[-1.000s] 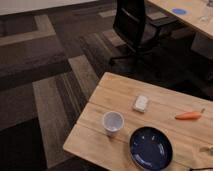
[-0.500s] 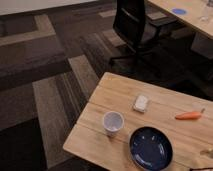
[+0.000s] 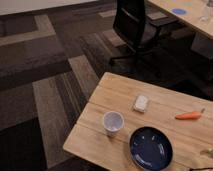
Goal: Place the eraser on the white sponge
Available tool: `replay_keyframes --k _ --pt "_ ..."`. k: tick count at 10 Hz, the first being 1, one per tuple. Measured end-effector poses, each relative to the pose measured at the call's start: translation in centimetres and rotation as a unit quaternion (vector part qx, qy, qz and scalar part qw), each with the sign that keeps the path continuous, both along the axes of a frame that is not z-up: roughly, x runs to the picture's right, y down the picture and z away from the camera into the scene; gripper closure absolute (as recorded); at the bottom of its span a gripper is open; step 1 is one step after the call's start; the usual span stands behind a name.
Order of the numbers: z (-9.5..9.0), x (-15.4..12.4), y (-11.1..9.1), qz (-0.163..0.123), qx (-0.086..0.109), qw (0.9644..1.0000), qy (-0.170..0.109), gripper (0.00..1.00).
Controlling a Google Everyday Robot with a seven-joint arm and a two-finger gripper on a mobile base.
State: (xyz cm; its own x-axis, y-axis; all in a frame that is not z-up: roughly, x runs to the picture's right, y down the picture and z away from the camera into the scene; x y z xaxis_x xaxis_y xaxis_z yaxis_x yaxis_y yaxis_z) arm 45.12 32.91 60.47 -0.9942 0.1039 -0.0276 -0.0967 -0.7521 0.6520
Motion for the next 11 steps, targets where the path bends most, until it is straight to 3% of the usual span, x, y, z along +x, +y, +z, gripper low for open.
replay_keyframes --k 7,9,11 --pt "0.0 0.0 0.1 0.0 -0.001 1.0 0.0 0.35" --pt "-0.6 0.8 1.3 -0.042 -0.009 0.9991 -0.002 0.35" --pt "-0.5 0.7 1.2 -0.045 -0.008 0.999 -0.003 0.35"
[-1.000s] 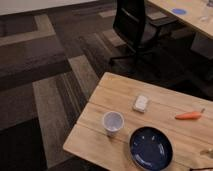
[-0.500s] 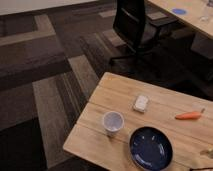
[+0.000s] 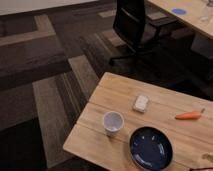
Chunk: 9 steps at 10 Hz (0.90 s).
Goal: Place the eraser on the white sponge
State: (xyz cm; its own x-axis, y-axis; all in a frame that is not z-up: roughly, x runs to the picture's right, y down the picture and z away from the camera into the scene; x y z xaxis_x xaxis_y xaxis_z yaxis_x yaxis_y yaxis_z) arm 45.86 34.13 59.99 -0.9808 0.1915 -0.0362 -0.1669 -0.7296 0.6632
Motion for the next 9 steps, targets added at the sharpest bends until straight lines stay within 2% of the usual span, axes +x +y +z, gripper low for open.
replay_keyframes --k 4,6,9 --pt "-0.1 0.0 0.2 -0.005 -0.001 1.0 -0.002 0.35" --pt "-0.3 0.0 2.1 -0.044 -0.005 0.9989 -0.014 0.35" --pt "0.1 -0.3 2.9 -0.054 -0.006 0.9981 -0.03 0.35"
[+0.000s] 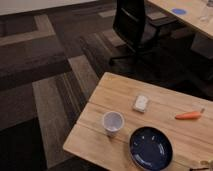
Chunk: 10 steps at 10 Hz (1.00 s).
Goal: Place the eraser on the white sponge
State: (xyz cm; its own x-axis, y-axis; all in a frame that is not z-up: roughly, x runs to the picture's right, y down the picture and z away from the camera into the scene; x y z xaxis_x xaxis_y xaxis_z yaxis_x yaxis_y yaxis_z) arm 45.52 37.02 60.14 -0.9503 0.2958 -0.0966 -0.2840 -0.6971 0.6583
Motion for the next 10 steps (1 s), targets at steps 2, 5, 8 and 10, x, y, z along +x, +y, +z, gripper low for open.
replay_keyframes --k 2,5,8,10 --pt "0.9 -0.1 -0.4 -0.006 -0.002 0.9999 -0.009 0.35" --pt "2.4 -0.1 -0.7 -0.012 -0.009 0.9998 -0.016 0.35" --pt "3.3 0.9 -0.1 -0.003 -0.015 0.9998 -0.013 0.35" --pt "3.2 0.7 0.2 0.002 -0.018 0.9996 -0.021 0.52"
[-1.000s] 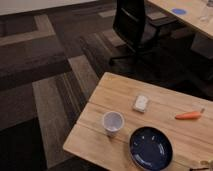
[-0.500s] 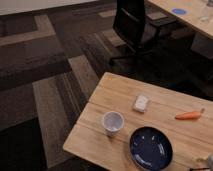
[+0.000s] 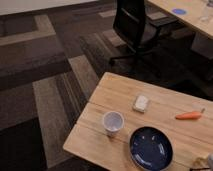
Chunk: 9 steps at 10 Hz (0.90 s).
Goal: Place the eraser on the white sponge
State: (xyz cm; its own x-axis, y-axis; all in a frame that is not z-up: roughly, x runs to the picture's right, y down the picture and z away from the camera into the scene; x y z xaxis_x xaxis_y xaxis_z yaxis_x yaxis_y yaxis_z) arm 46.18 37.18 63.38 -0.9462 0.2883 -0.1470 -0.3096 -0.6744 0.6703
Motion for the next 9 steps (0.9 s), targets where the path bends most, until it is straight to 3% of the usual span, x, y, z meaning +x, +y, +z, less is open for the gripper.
replay_keyframes --k 1,3,5,7,9 --pt "-0.2 -0.5 -0.1 0.001 -0.002 1.0 -0.007 0.67" --pt "-2.0 -0.5 -1.1 0.001 -0.008 1.0 0.005 0.99" --pt "-3.7 -0.9 -3.5 -0.004 0.001 0.9999 0.014 1.0" --pt "-6.0 -3.3 -9.0 -0.001 0.054 0.9985 -0.01 1.0" --pt "-5.9 -3.4 -9.2 -0.003 0.056 0.9984 -0.011 1.0"
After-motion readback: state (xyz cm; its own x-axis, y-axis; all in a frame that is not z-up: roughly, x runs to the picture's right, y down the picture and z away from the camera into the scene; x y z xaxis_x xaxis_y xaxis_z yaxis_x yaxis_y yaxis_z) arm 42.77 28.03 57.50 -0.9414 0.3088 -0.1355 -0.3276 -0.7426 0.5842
